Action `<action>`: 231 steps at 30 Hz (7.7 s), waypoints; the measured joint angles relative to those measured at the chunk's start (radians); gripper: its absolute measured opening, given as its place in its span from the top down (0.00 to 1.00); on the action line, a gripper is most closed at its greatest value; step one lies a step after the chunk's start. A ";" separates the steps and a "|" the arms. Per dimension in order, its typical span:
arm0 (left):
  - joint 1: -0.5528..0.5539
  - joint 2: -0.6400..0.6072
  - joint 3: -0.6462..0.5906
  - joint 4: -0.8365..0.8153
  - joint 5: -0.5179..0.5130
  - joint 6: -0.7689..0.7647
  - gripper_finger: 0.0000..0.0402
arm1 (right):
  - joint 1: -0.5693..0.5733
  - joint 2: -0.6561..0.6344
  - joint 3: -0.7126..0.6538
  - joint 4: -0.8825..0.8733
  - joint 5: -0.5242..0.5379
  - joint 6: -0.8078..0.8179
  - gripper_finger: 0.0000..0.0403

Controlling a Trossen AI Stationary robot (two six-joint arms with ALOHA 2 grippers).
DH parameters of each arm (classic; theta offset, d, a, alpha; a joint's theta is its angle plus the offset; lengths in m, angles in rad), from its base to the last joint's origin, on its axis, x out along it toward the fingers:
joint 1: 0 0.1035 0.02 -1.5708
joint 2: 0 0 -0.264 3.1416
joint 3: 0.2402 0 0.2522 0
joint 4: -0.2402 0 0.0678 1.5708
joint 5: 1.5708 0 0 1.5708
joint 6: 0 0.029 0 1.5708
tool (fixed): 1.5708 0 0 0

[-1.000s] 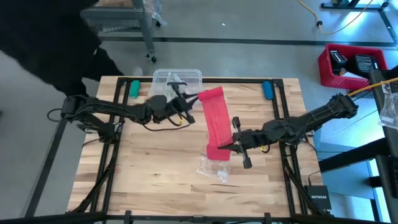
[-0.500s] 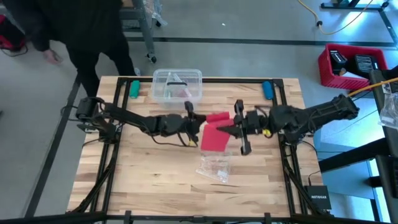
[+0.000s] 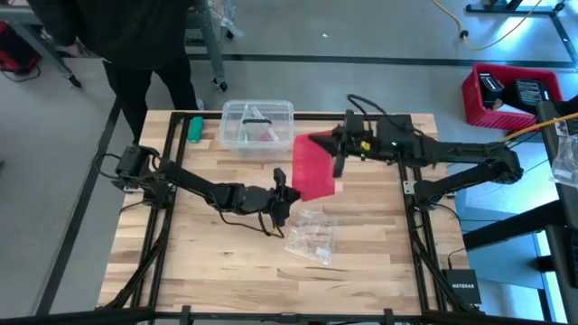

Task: Roll bandage
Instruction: Roll the red bandage

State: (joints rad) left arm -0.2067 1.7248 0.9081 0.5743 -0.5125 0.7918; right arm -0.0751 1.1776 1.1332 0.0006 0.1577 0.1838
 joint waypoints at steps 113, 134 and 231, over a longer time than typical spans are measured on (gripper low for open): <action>0.269 -0.352 0.001 -0.229 0.261 -0.478 0.97 | -0.101 -0.106 -0.584 0.194 -0.286 -0.189 0.28; 0.269 -0.351 0.000 -0.191 0.365 -0.530 0.97 | -0.102 -0.098 -0.589 0.132 -0.185 -0.269 0.37; 0.418 -0.289 0.001 -0.202 0.393 -0.812 0.97 | 0.061 0.238 0.359 0.115 -0.144 -0.863 1.00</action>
State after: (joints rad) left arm 0.2109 1.4355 0.9089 0.3722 -0.1192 -0.0200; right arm -0.0140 1.4161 1.4918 0.1155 0.0137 -0.6792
